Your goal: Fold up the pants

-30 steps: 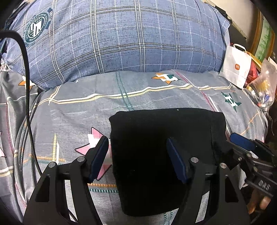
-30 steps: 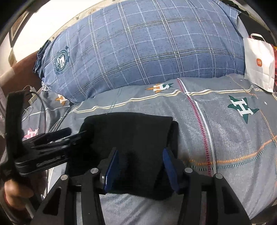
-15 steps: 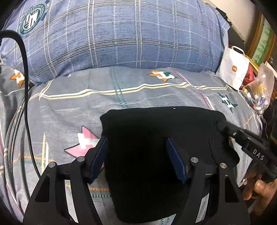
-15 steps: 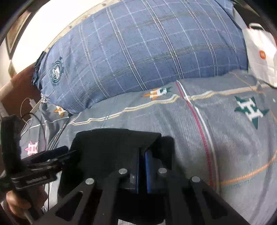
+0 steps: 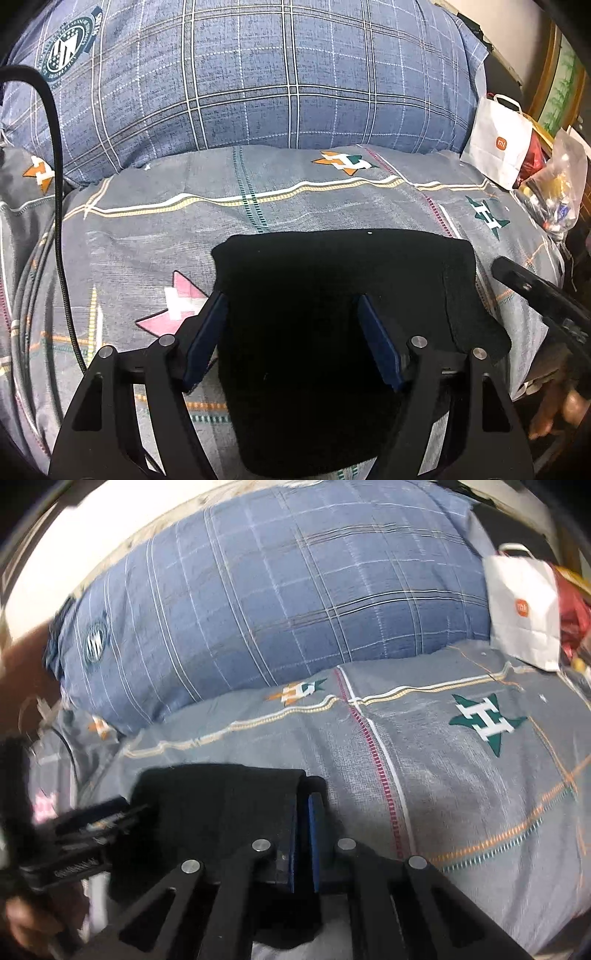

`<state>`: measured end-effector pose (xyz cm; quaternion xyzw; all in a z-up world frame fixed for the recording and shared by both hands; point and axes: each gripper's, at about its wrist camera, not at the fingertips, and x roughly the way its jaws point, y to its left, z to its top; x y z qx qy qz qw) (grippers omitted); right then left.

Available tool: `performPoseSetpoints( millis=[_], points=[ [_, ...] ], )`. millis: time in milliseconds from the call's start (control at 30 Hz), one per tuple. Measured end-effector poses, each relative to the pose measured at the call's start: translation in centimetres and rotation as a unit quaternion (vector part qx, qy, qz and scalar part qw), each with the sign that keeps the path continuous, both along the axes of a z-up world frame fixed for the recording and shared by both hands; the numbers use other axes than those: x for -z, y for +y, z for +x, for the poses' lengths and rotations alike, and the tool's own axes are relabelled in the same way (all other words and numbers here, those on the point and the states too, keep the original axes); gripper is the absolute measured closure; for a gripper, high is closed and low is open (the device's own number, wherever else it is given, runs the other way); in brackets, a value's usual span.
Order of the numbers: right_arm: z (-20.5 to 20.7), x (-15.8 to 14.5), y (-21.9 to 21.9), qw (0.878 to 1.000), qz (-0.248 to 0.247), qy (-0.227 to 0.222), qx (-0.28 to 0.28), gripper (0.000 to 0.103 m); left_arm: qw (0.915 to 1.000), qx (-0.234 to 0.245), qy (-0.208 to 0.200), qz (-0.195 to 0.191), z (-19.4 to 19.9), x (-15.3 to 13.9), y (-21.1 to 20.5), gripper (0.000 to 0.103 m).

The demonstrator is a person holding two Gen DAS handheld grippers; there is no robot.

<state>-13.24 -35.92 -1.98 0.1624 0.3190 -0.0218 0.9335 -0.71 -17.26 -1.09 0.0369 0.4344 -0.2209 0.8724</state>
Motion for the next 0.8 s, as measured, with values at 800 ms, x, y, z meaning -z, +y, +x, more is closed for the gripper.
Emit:
performPoseSetpoints(
  millis=[800],
  points=[
    [-1.1, 0.0, 6.6, 0.996, -0.035, 0.025, -0.083, 0.06, 0.9998, -0.017, -0.01, 0.001, -2.1, -0.8, 1.8, 0.03]
  ],
)
